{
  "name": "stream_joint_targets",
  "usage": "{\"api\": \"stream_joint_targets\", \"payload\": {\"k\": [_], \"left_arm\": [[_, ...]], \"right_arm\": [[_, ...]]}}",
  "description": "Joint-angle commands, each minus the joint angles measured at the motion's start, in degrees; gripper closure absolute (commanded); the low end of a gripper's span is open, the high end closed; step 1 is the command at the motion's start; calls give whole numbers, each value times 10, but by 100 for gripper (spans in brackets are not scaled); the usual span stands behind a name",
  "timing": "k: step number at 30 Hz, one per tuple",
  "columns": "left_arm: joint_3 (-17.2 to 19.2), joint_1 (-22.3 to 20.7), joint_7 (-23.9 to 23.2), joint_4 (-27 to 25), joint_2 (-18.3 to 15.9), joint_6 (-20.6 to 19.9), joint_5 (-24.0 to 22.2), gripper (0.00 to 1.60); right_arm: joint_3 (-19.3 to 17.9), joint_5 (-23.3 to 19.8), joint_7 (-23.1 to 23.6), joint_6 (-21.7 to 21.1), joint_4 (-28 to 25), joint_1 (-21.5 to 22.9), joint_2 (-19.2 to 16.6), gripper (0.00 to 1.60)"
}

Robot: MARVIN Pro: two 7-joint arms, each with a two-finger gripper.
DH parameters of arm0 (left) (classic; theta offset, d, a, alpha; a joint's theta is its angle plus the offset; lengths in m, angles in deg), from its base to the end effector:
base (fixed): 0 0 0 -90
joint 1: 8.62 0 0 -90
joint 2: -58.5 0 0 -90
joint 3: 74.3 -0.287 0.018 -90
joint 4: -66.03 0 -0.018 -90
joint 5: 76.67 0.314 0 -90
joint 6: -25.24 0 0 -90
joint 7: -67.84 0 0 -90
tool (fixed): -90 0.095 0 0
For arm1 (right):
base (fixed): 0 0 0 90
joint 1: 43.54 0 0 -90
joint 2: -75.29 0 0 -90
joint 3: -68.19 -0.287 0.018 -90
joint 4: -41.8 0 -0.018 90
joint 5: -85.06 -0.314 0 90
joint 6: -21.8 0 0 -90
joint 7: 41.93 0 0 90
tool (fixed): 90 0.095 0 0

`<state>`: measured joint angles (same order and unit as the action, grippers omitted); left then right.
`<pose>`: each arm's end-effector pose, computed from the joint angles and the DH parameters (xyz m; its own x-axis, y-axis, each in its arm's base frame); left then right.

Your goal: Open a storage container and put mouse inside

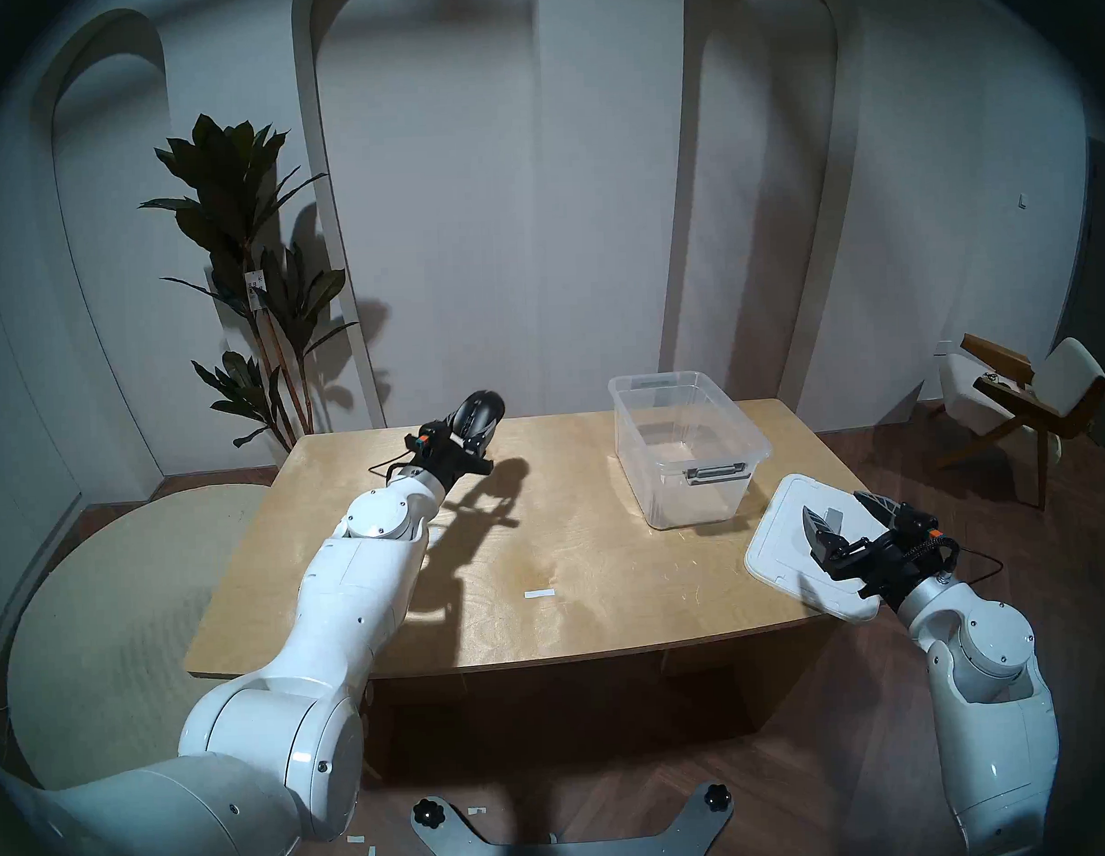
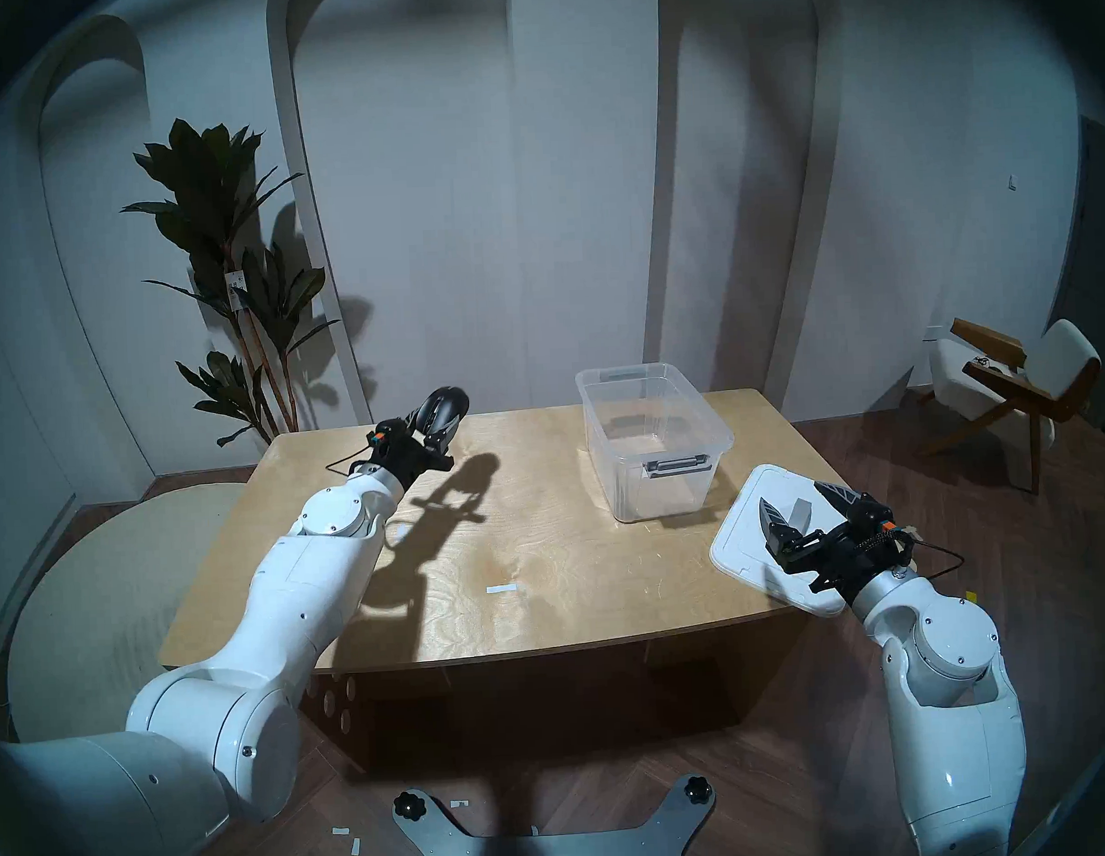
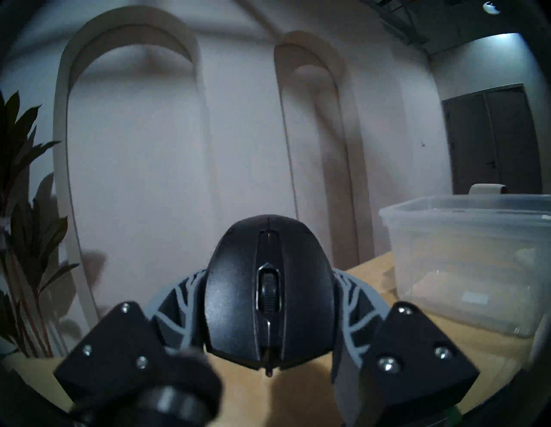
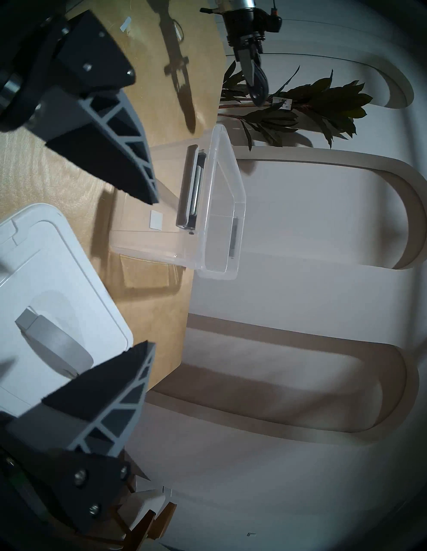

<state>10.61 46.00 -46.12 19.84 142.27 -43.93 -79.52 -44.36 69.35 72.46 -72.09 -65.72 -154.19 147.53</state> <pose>0.5724 -0.0046 -0.2726 -0.2104 -0.0882 0.9736 -0.3991 -0.9014 -0.1679 0.3156 -0.1674 -0.2624 0.0411 0.1300 0.9907 0.1588 -0.9798 0.1219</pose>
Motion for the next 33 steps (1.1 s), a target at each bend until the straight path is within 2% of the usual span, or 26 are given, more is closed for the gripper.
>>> {"api": "stream_joint_targets", "payload": {"k": [1,10,16,22,33], "left_arm": [[-26,-38,-30,-65,30,19,-1,160],[-73,-47,-68,-132,61,-11,-1,160],[-123,-59,-84,-183,74,-83,24,160],[-156,-97,-62,-156,107,-157,61,160],[-203,-149,0,-100,175,-293,160,160]], "right_arm": [[0,-1,1,3,-9,4,-1,0],[0,-1,1,4,-9,4,-1,0],[0,-1,1,4,-10,4,-1,0],[0,-1,1,4,-10,4,-1,0],[1,-1,1,4,-10,4,-1,0]]}}
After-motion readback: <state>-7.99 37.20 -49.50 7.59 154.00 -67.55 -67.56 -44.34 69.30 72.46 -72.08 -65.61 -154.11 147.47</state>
